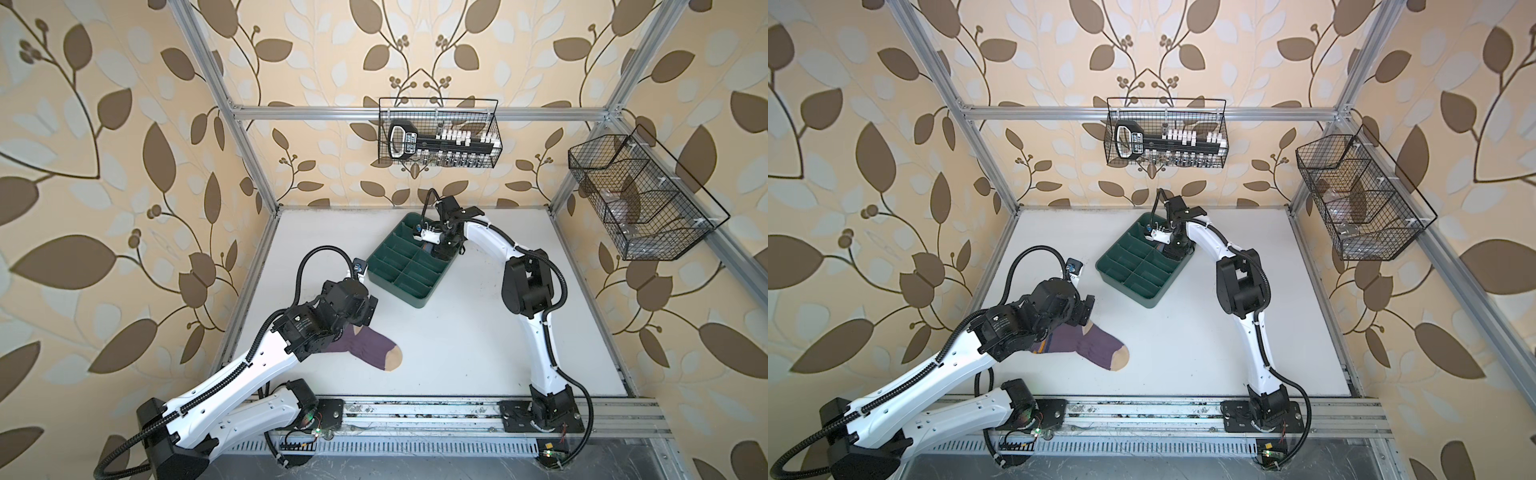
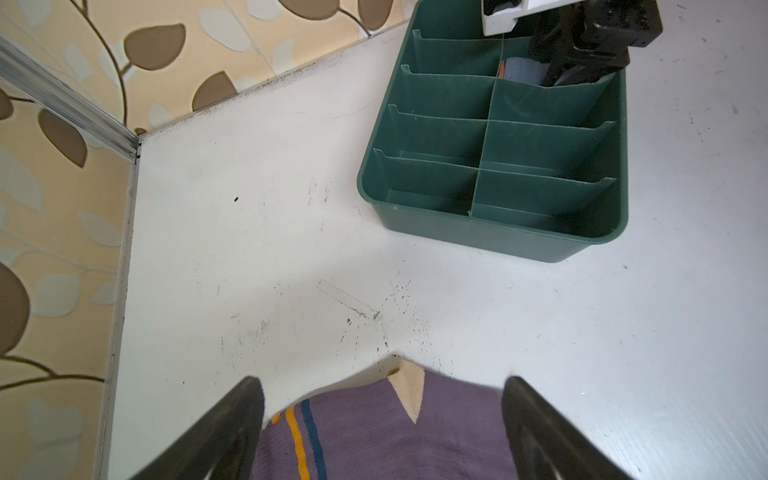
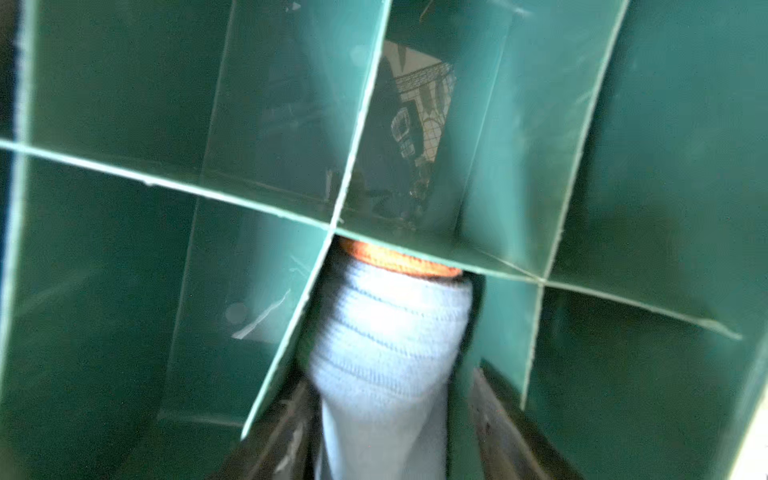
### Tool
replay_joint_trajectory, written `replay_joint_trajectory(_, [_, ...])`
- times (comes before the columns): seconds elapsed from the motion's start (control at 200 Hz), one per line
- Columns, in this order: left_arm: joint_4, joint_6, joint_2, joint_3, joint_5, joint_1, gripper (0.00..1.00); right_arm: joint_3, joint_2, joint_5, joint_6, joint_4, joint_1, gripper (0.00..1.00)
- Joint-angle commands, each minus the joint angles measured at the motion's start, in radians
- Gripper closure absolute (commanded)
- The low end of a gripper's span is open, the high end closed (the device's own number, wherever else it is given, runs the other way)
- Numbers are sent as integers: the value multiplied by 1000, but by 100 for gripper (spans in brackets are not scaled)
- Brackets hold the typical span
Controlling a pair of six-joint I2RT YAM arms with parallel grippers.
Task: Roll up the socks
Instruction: 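Open the right gripper and lift it out of the tray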
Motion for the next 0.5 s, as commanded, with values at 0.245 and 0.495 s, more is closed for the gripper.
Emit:
replay_joint_trajectory(0.245, [6, -26, -38, -12, 11, 9, 3, 2, -169, -33, -8, 21, 17, 34])
replay_joint_trajectory(0.495, [29, 24, -44, 12, -34, 9, 1, -215, -494, -14, 474, 373, 9, 37])
